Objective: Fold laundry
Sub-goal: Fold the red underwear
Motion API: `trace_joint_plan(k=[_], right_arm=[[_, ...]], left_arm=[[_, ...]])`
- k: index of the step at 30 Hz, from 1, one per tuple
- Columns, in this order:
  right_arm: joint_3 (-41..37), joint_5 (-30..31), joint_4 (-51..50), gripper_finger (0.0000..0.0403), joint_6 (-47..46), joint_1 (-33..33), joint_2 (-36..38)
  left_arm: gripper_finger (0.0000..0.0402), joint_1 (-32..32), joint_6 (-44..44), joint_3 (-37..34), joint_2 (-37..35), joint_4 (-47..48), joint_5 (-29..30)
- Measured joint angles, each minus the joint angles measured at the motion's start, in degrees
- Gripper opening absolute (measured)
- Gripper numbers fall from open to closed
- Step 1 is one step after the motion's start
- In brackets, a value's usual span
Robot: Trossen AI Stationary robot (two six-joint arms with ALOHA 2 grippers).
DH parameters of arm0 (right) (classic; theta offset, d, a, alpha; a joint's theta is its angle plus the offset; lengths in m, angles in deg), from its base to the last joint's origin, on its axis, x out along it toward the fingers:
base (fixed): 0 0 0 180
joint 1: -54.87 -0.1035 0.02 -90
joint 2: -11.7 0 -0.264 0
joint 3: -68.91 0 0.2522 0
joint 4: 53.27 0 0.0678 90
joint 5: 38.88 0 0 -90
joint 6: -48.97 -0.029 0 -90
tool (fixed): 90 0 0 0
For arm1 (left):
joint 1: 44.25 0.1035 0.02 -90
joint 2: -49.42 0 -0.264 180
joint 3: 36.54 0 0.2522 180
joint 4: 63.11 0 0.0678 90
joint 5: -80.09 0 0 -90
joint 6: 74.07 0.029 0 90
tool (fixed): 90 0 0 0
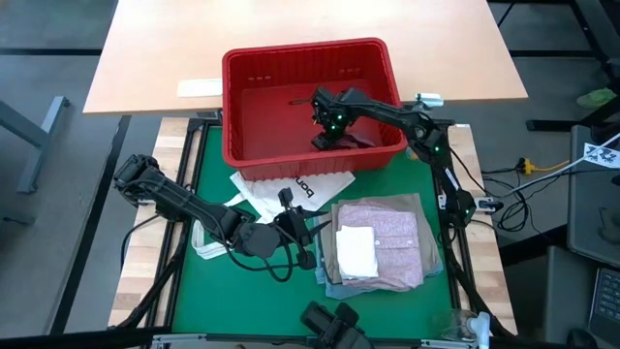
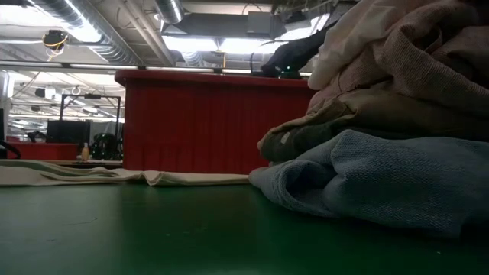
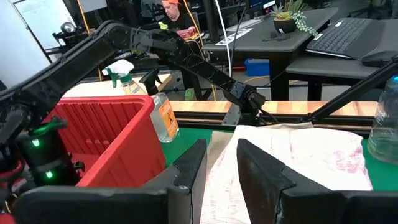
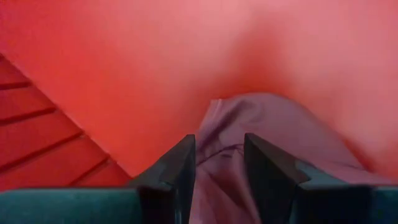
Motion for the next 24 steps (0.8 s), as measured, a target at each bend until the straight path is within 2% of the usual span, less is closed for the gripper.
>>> trace_joint_plan(k=[9,24], right_arm=[[0.00,0.17,-0.38,0.0138,0.09,-1.94,-3.58],[-2.34,2.47,-0.28,0.0138,0.35,-2.91,-3.47]], left_arm=[[0.0085,0.00,-0.17,0.00,0.00,0.00,0.00],[0.0085,0.00,-0.20,0.00,0.02,0.00,0.00]])
